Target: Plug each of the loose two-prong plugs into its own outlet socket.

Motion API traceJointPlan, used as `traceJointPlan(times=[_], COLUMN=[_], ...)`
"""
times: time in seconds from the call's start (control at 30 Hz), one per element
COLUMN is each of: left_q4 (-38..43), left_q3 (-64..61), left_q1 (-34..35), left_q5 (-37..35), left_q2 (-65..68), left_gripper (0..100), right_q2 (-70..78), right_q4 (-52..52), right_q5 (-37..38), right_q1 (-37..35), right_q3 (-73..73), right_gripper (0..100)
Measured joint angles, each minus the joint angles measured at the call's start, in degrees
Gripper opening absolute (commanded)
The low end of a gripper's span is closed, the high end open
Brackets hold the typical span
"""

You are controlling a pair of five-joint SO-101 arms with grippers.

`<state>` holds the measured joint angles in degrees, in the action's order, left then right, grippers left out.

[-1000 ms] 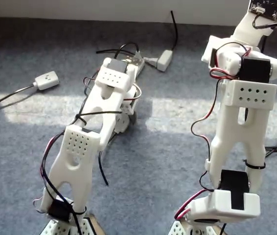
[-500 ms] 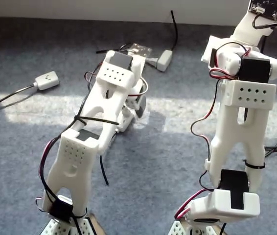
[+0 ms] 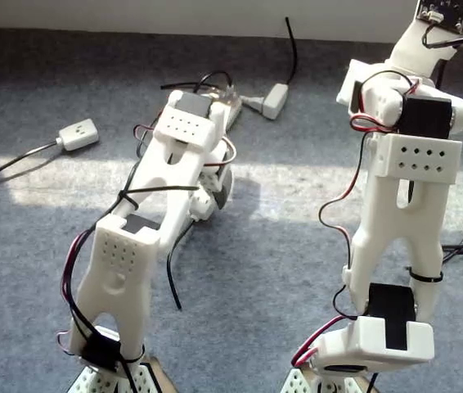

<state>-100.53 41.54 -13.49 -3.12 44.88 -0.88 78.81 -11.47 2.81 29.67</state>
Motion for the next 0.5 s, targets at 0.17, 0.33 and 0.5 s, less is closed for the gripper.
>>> traceJointPlan(times=[0.17,0.33,0.5], left_q4=[1.23,1.23,2.46], left_q3=[-0.35,0.53,0.62], left_q1=[0.62,0.26,0.00], left_q5=[-0.18,-0.09,-0.09], left_q2=[3.25,3.69,3.69], left_gripper=[21,5,1], right_q2=[0.00,0.00,0.00], right_q4=[0.00,0.00,0.00], right_q5=[0.00,0.00,0.00], right_q1=[0.09,0.09,0.00], right_q3=[0.00,0.00,0.00], right_gripper=[0.6,0.6,0.6])
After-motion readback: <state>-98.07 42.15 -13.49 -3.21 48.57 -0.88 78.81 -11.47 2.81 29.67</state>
